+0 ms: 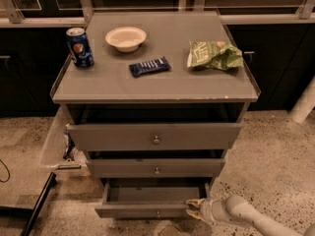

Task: Open bottom drawer

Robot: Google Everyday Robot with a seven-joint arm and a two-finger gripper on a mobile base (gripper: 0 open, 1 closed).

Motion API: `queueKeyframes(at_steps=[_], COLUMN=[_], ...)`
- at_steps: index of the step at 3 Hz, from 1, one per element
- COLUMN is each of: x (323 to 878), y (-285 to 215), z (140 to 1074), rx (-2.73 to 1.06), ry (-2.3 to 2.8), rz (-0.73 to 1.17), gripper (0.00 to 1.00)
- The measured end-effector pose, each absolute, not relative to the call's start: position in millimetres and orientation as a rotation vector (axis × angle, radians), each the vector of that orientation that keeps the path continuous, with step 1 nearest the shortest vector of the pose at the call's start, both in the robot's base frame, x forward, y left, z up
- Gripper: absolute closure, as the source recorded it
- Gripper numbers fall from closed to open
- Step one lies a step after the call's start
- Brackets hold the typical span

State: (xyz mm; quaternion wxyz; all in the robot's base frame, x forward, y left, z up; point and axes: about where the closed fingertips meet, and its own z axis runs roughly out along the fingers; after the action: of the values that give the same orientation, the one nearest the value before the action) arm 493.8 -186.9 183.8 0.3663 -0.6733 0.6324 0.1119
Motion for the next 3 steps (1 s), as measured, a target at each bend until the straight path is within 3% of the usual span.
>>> queueKeyframes(at_steps=[3], x=[496.6], y=[-181.3], z=[180.7], rx=[-1.736], ry=[1.640], rz=[0.326], gripper=[0.12])
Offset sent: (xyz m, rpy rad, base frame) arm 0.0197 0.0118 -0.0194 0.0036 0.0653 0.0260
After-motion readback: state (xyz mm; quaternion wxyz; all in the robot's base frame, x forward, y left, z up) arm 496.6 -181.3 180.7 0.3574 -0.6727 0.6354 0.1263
